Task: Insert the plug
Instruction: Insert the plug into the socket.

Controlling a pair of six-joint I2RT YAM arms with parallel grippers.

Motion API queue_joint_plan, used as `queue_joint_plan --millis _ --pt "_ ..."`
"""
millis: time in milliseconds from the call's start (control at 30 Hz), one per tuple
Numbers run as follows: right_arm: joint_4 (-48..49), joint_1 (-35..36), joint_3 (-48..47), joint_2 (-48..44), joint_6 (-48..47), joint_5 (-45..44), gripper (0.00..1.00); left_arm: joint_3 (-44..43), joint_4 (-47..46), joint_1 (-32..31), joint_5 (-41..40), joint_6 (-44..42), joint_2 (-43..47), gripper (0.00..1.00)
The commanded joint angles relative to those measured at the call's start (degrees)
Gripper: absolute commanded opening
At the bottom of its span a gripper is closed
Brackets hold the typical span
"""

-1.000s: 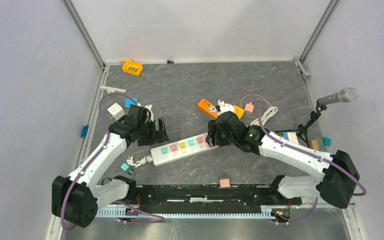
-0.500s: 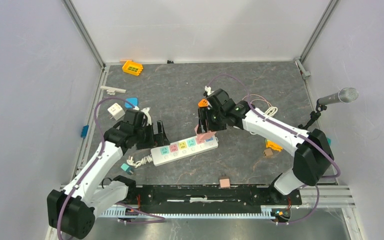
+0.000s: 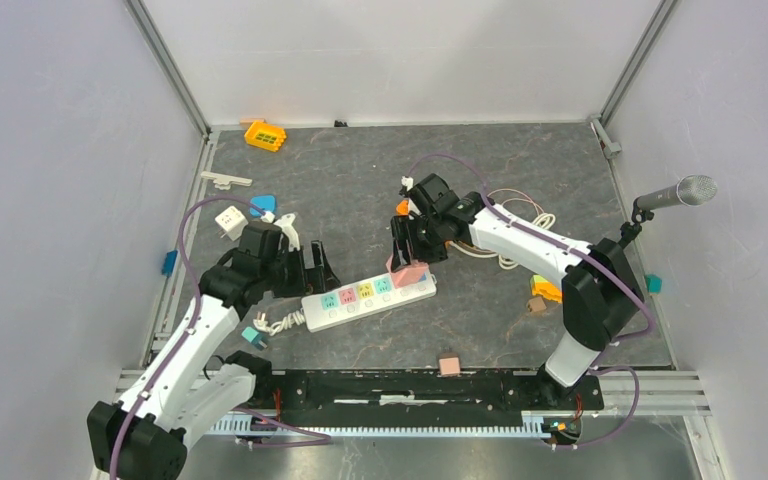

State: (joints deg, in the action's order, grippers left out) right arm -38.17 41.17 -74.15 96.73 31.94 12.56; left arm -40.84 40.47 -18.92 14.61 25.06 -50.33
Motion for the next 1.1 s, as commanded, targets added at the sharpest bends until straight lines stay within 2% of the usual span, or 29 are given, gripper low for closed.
queue_joint_plan --millis 0,333,1067 --pt "1.44 0.27 -1.70 -0.97 -2.02 -3.12 0.00 0.35 -1.76 0.24 -0.17 1.27 1.32 1.00" --pt "6.60 2.11 2.58 -0.61 -3.55 -5.17 0.00 1.14 -2.75 0.15 0.51 1.45 2.50 1.00" --pt "4.50 4.77 0.92 3.01 -6.26 -12.20 0.00 1.46 -3.12 0.11 0.92 1.40 3.01 1.00"
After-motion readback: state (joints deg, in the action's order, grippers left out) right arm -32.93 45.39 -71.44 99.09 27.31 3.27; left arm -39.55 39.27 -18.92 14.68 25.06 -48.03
